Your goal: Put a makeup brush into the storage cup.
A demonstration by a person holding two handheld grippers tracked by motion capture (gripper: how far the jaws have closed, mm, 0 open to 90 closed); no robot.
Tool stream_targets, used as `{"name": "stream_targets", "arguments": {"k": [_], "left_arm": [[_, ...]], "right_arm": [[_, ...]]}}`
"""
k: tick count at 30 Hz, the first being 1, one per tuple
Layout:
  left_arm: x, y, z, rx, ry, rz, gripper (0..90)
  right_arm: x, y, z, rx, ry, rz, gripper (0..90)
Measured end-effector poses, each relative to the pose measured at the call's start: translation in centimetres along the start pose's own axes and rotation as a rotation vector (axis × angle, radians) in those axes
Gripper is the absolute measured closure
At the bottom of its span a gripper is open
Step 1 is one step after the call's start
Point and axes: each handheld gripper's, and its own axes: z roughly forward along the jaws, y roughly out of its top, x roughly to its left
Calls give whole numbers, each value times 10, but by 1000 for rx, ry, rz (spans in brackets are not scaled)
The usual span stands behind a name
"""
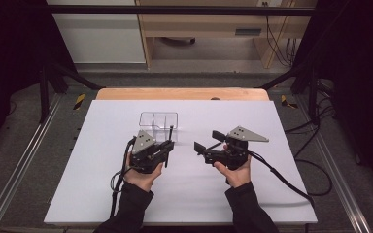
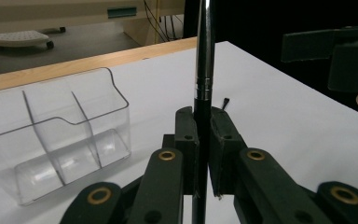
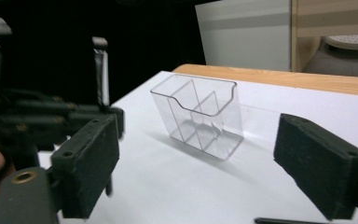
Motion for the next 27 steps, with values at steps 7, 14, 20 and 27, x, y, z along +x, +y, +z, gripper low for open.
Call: {"name": "stream_targets", "arguments": {"k": [7,14,20,27], "left_arm": [[9,6,-8,-14,5,9,828],[18,12,-13,-19,7,11,828],[26,19,-14,-26,12,8,828],[34,26,-15,-30,20,12,828]], "right_arm": [[-8,-4,-8,18,-29,-28,84],[-18,-10,-22,38,-63,-49,62],[-26,-15,-31,47,-87,-50,44],[-34,-21,-36,74,-124,-73,27]]}}
